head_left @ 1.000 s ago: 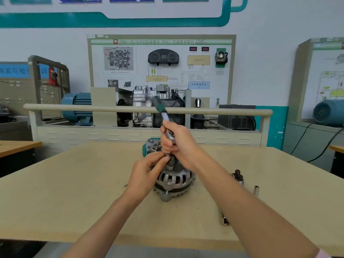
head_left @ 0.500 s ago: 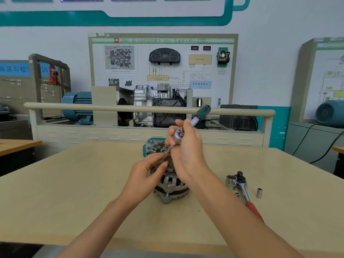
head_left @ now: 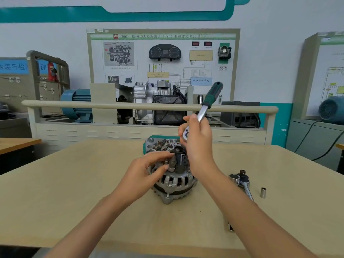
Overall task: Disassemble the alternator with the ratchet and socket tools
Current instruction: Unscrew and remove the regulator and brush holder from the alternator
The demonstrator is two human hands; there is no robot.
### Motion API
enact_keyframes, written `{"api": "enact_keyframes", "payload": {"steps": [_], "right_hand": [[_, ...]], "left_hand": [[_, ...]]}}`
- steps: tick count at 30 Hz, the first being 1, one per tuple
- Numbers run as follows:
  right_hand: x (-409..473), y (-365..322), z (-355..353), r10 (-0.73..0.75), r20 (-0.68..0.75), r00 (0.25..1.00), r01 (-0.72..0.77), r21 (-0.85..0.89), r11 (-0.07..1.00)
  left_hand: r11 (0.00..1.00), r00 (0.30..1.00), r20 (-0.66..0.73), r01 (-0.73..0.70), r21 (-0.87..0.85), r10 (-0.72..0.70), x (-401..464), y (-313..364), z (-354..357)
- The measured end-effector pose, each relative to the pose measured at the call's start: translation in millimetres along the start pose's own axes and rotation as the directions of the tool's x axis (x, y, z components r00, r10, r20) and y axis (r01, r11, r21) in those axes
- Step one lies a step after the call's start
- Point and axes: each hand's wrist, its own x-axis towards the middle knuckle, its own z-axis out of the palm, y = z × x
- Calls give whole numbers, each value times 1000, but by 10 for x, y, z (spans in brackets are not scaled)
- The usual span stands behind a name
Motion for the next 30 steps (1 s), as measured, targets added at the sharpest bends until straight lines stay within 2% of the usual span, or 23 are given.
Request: {"api": "enact_keyframes", "payload": {"steps": [2,3,5,7,10,15,20,24,30], "right_hand": [[-12,83,-75,-161,2,987,156,-268,951],[-18,131,-123,-223,39,974,218,-427,877],[-14,235,-218,-266,158,951,298,-695,654],[-14,337,-286,-229,228,946,314,-816,485],[-31,445,-323,-217,274,937,338,-868,363],[31,463,-364,-177,247,953,302,-841,448],[78,459,-420,-126,329,936,350,-823,448],[108,459,-467,-117,351,929,362,-795,487],[106,399,-575,-51,374,926,297,-638,711]], "left_hand": [[978,993,84,-103,184,89,32,-24,-42],[954,985,126,-147,262,117,52,-30,-56],[928,977,171,-175,329,123,108,-11,-89],[927,975,191,-175,332,116,173,27,-117],[924,964,231,-202,324,130,262,73,-130],[940,960,263,-176,291,98,361,123,-150],[959,941,332,-148,241,62,484,149,-185],[969,926,376,-118,217,28,560,179,-207],[981,932,362,-88,170,21,635,190,-189]]}}
